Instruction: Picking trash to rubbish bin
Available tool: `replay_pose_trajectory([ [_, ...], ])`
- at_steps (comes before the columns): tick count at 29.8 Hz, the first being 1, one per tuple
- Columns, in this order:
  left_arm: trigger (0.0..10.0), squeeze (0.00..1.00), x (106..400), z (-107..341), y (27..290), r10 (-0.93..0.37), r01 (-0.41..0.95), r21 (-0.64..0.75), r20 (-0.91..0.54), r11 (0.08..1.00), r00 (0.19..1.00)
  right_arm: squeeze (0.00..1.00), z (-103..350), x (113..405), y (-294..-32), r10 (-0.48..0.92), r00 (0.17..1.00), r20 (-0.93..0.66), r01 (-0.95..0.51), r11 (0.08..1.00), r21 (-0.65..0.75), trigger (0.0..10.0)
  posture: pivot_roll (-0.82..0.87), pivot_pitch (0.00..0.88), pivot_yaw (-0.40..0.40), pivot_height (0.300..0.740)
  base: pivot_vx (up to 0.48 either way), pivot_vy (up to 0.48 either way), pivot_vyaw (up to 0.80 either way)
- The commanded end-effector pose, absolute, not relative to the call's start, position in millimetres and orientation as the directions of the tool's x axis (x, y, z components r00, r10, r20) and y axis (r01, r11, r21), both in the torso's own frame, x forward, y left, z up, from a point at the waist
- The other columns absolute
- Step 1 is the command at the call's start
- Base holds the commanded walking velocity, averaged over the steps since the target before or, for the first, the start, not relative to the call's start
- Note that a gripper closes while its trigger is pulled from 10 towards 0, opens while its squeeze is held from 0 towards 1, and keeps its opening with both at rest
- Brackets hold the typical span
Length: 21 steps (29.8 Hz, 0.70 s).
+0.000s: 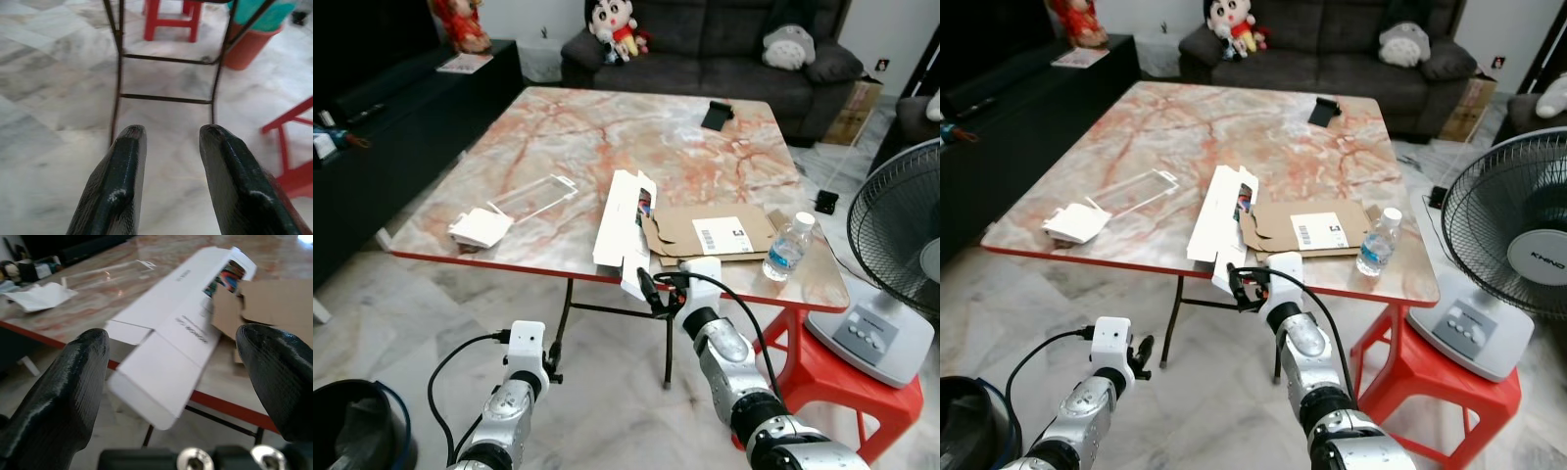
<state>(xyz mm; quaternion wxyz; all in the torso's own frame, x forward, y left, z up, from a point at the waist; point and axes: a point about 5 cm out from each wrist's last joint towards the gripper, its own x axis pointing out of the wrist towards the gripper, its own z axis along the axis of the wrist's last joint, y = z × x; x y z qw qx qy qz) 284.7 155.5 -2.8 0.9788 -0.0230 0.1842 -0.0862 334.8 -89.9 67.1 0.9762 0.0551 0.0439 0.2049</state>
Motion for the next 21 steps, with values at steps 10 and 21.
replay_pose_trajectory([
  [10, 10.0, 0.00, 283, 1, 148, -0.345, 0.292, -0.205, -0.306, 0.934, 0.888, 0.00, 63, 323, -76, 0.547, 0.834, -0.073, -0.550, 0.835, -0.034, 10.0, 0.02, 0.000, -0.024, 0.740, 0.000, 0.000, 0.00],
  [21, 10.0, 0.00, 282, 1, 146, -0.393, 0.334, -0.230, -0.300, 0.914, 0.869, 0.00, 59, 324, -74, 0.515, 0.847, -0.136, -0.532, 0.818, -0.219, 10.0, 0.03, 0.000, -0.022, 0.740, 0.000, 0.000, 0.00],
])
